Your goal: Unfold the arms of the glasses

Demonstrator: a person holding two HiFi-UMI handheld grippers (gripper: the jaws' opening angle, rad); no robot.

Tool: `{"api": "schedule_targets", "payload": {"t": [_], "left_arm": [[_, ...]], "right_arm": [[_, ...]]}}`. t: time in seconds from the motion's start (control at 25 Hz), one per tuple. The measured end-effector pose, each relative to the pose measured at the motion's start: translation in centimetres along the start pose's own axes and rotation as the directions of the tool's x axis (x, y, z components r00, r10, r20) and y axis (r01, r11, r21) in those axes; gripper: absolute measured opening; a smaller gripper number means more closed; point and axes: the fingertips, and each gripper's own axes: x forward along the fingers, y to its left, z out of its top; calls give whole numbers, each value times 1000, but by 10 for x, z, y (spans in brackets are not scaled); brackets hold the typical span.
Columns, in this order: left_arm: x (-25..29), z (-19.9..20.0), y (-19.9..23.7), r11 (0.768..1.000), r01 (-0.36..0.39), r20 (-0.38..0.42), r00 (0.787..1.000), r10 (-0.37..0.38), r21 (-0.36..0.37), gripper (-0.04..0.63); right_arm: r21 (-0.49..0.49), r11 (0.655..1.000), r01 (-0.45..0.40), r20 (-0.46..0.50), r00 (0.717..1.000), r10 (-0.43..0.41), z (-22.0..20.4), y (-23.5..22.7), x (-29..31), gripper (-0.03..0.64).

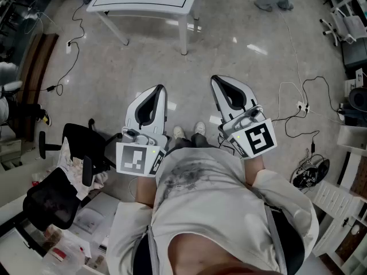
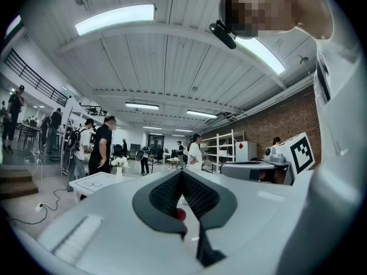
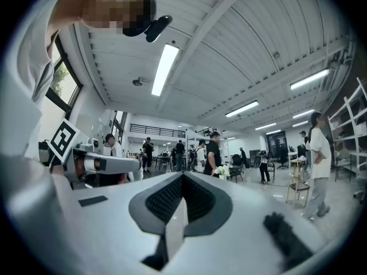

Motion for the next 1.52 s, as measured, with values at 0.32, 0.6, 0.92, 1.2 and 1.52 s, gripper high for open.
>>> {"api": "schedule_targets", "payload": {"t": [0.32, 0.6, 0.92, 1.2, 1.52], "left_arm": [[1, 0, 4, 1000, -10, 1, 1000, 10, 4, 8], [10, -2, 1, 1000, -29, 4, 1000, 29, 5, 8], [23, -3, -5, 999, -32, -6, 999, 32, 31, 9], [38, -8, 18, 999, -22, -11, 1000, 22, 28, 8], [70, -11, 71, 1000, 10, -3, 1000, -10, 15, 9]], "right_arm": [[7, 1000, -15, 16, 1000, 15, 1, 4, 4, 15], [-7, 1000, -19, 32, 999, 19, 3, -10, 1, 15], [-24, 999, -37, 8, 999, 38, -3, -22, 7, 15], [-29, 999, -46, -12, 999, 46, -10, -25, 34, 15], [-45, 999, -12, -33, 999, 10, -14, -34, 90, 15]]}}
